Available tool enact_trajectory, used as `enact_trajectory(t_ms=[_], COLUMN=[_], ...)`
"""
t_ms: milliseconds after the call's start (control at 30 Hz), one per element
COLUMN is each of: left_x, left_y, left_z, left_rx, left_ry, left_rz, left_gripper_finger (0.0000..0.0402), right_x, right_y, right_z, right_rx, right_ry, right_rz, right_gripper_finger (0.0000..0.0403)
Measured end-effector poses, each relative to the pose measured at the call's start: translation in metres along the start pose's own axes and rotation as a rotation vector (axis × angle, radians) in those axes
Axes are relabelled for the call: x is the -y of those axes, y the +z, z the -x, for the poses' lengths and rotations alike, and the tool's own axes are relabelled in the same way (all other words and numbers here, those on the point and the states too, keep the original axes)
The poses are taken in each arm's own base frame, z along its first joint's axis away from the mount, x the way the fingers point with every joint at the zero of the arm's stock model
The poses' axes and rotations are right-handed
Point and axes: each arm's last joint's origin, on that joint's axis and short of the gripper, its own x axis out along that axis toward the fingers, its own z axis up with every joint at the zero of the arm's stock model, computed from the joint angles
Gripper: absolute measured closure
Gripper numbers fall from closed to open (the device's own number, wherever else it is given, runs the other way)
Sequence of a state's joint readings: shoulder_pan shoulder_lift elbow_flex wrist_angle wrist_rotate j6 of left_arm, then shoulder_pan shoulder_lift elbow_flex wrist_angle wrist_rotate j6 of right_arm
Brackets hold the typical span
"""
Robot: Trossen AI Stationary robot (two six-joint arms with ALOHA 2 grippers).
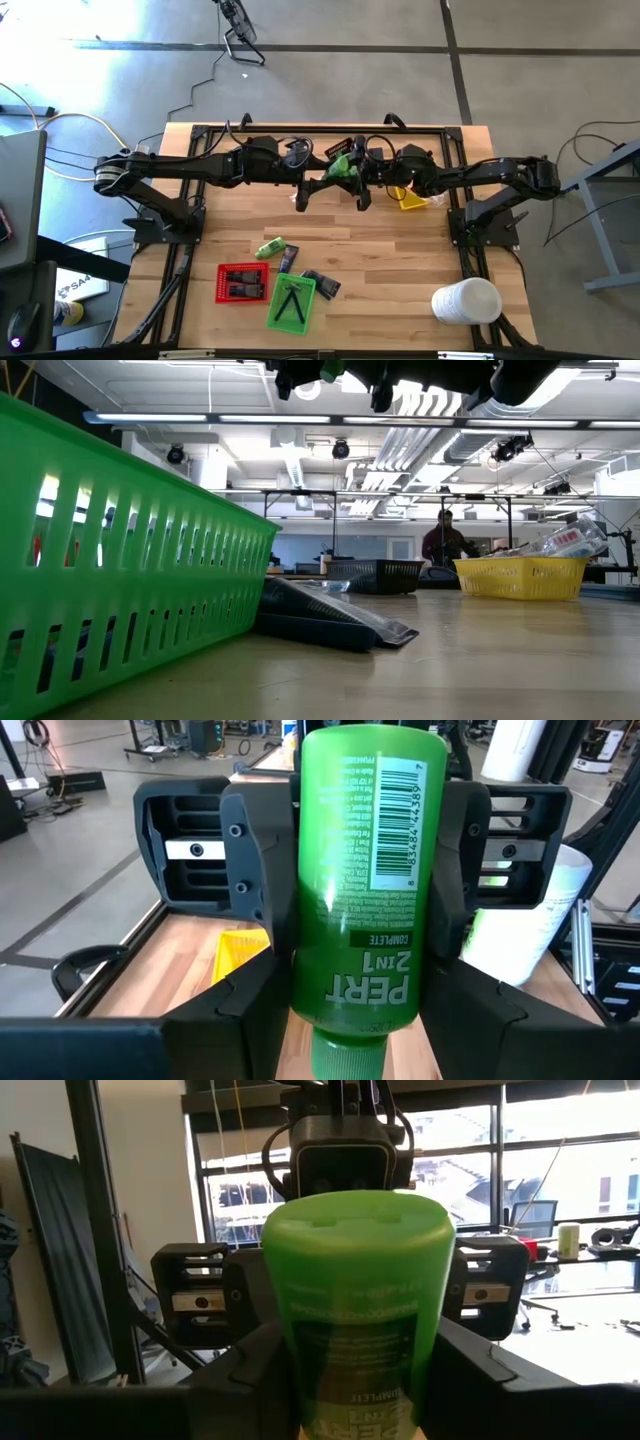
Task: Pick & Place Travel size toiletries
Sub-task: Put the shampoo into the black bin
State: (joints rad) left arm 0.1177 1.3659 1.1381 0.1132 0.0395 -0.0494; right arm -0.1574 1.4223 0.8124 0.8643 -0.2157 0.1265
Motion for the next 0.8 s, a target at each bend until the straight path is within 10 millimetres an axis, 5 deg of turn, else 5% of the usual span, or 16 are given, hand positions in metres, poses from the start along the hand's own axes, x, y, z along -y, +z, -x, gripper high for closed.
enact_trajectory(t_ms=[300, 600, 800], left_x=[0.000, -0.001, 0.000], left_y=[-0.001, -0.001, 0.005], left_z=[0.000, 0.000, 0.011], left_rx=[-0.011, -0.011, -0.017], left_ry=[0.004, 0.016, 0.019], left_rz=[0.000, -0.026, -0.026], left_gripper_finger=[0.0211, 0.0146, 0.0137], right_x=[0.000, 0.000, 0.002], right_y=[-0.001, 0.000, 0.001], right_z=[0.000, 0.000, 0.001], right_rx=[-0.003, -0.001, -0.011], right_ry=[0.000, 0.003, -0.010], right_rz=[-0.001, -0.001, -0.002], right_gripper_finger=[0.0234, 0.0232, 0.0232])
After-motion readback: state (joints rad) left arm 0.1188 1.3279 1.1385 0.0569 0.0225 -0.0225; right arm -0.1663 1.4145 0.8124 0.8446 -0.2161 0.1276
